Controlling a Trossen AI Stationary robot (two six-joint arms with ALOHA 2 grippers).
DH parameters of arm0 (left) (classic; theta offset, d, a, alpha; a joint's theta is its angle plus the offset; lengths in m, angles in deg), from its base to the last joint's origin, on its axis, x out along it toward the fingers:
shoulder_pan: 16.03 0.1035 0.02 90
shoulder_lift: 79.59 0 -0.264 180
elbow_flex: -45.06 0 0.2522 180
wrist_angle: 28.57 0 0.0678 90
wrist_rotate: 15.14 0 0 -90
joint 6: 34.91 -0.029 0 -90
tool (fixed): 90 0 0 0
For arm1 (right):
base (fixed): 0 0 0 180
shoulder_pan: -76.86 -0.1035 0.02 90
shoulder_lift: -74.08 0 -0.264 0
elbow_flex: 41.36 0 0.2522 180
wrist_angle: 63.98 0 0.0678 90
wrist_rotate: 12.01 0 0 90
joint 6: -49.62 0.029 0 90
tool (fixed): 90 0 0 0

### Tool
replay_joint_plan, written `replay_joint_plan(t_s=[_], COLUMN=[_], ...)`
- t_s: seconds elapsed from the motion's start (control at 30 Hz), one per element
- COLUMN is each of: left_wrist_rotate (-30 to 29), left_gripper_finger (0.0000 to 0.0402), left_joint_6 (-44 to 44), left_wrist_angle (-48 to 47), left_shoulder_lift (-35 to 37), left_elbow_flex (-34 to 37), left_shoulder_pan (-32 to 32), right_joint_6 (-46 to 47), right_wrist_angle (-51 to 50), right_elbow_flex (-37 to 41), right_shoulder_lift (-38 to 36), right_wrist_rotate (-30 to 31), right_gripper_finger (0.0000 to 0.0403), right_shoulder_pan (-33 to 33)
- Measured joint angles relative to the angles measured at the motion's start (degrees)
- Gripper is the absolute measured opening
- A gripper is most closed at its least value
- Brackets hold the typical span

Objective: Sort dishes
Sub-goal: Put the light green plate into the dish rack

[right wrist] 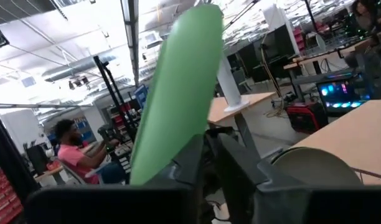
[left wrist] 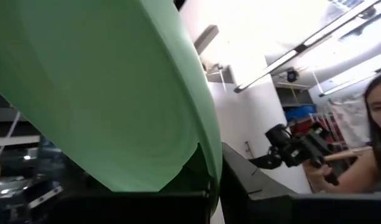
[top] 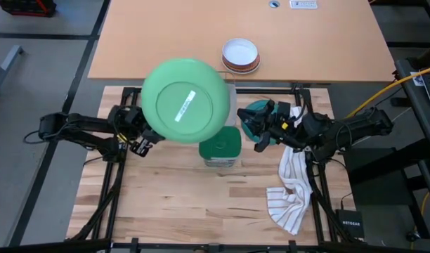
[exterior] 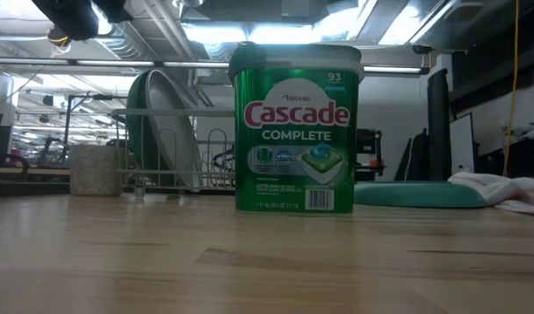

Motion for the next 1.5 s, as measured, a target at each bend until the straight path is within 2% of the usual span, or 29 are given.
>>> replay_joint_plan(t_s=[0.17, 0.33, 0.43, 0.7, 0.97, 1.3, 1.5], left_wrist_rotate=[0.5, 0.5, 0.5, 0.7, 0.7, 0.7, 0.7], left_gripper_finger=[0.0001, 0.0001, 0.0001, 0.0001, 0.0001, 0.0001, 0.0001], left_joint_6=[-2.8, -2.9, -4.1, -6.9, -8.3, -8.7, -10.1], left_wrist_angle=[-1.4, -1.4, -1.4, -1.3, -2.5, -3.2, -6.0], left_shoulder_lift=[-0.1, -0.2, -0.2, -0.2, -0.5, -0.5, -0.5], left_elbow_flex=[0.0, 0.0, 0.0, 0.0, 0.0, 0.0, 0.0], left_shoulder_pan=[-1.8, -3.3, -4.4, -7.6, -9.9, -9.9, -9.9], right_joint_6=[0.2, 0.2, 0.1, 0.1, 0.0, 0.0, -1.8], right_wrist_angle=[0.0, 0.0, 0.0, -0.1, 0.5, 0.9, 0.9], right_elbow_flex=[0.0, 0.0, 0.0, 0.0, 0.0, 0.0, 0.0], right_shoulder_lift=[0.1, 0.1, 0.1, 0.6, 2.4, 2.5, 2.5], right_wrist_rotate=[-2.6, -11.0, -14.2, -14.4, -18.1, -25.4, -25.7], right_gripper_finger=[0.0091, 0.0112, 0.0114, 0.0115, 0.0115, 0.0115, 0.0115], right_shoulder_pan=[0.4, 0.4, 0.4, 0.4, 0.4, 0.3, 0.3])
